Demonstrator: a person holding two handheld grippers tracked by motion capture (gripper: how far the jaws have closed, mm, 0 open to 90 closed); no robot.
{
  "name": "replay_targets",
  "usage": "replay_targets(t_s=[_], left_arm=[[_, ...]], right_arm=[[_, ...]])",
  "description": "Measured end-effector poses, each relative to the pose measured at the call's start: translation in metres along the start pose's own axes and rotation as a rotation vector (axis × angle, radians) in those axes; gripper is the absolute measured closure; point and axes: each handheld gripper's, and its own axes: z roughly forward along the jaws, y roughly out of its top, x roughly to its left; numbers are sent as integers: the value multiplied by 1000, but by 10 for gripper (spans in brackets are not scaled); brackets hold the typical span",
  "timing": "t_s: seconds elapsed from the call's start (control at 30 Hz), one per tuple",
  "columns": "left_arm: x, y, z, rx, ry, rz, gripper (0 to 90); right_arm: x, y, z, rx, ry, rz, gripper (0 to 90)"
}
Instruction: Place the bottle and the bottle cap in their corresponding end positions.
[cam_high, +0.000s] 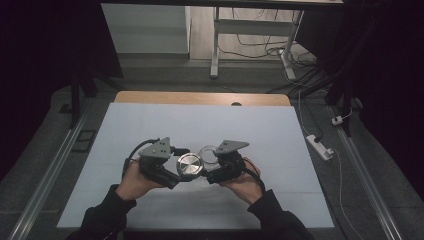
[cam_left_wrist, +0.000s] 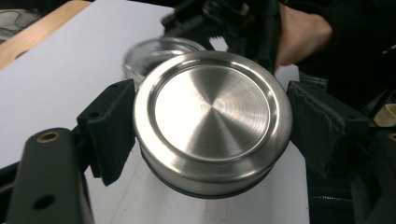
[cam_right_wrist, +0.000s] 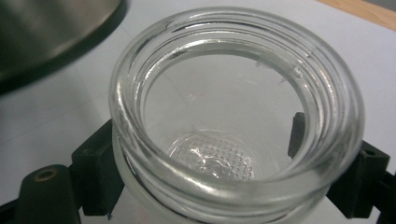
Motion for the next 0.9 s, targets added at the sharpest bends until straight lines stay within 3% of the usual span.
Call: replay_targets(t_s=[0.5, 0.9], left_arm=[[-8, -24, 27, 17, -11, 39, 210], [-8, -42, 53, 68, -5, 63, 210]], right_arm=[[-26, 6, 16, 14, -46, 36, 148], [-45, 18, 34, 11, -84, 53, 149]])
